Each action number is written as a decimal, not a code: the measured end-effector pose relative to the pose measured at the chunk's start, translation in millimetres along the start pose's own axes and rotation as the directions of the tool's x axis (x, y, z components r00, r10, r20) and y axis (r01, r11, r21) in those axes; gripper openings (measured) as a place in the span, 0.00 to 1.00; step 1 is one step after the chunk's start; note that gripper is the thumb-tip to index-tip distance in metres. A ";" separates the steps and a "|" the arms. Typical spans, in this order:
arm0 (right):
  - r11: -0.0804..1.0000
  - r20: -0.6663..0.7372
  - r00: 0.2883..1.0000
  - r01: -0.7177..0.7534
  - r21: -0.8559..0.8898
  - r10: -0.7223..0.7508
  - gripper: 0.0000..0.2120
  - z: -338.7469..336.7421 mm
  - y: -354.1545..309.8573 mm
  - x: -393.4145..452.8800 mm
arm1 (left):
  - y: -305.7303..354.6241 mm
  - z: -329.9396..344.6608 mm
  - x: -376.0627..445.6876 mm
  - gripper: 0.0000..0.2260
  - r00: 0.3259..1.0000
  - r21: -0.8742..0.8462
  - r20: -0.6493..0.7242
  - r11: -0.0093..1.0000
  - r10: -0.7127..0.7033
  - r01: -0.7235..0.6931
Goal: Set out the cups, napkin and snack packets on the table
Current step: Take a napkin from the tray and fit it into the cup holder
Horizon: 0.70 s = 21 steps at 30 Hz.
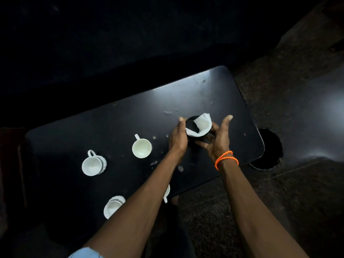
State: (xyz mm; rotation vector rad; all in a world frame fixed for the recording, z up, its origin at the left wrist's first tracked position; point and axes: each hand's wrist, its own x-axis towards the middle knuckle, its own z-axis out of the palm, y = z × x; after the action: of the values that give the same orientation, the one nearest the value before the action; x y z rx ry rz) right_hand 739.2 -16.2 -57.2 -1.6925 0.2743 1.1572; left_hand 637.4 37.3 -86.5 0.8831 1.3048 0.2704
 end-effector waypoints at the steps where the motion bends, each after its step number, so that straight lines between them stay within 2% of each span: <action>1: 1.000 0.003 1.000 -0.005 0.011 0.005 0.48 -0.2 6.3 -5.2 | -3.9 -4.9 -4.4 0.28 1.000 0.021 -0.003 1.000 0.008 -0.008; 8: 0.995 -0.019 0.999 -0.030 0.093 0.031 0.47 -5.7 44.9 -33.0 | -31.1 -25.5 -30.4 0.27 0.999 0.079 -0.037 0.997 -0.013 0.016; 12: 0.993 -0.037 0.998 -0.046 0.110 0.051 0.46 -8.7 62.3 -43.2 | -47.4 -30.8 -40.6 0.27 1.000 0.050 -0.013 0.998 -0.024 0.025; 21: 1.000 -0.031 0.999 -0.030 0.009 0.030 0.45 -12.0 71.4 -44.5 | -61.4 -37.7 -42.8 0.31 0.998 0.002 0.060 1.000 0.002 -0.003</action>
State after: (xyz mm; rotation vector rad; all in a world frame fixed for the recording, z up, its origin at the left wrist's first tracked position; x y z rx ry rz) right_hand 676.6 -73.1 -65.3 -1.7059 0.3245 1.1508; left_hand 572.7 -14.6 -98.3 0.8881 1.2485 0.2429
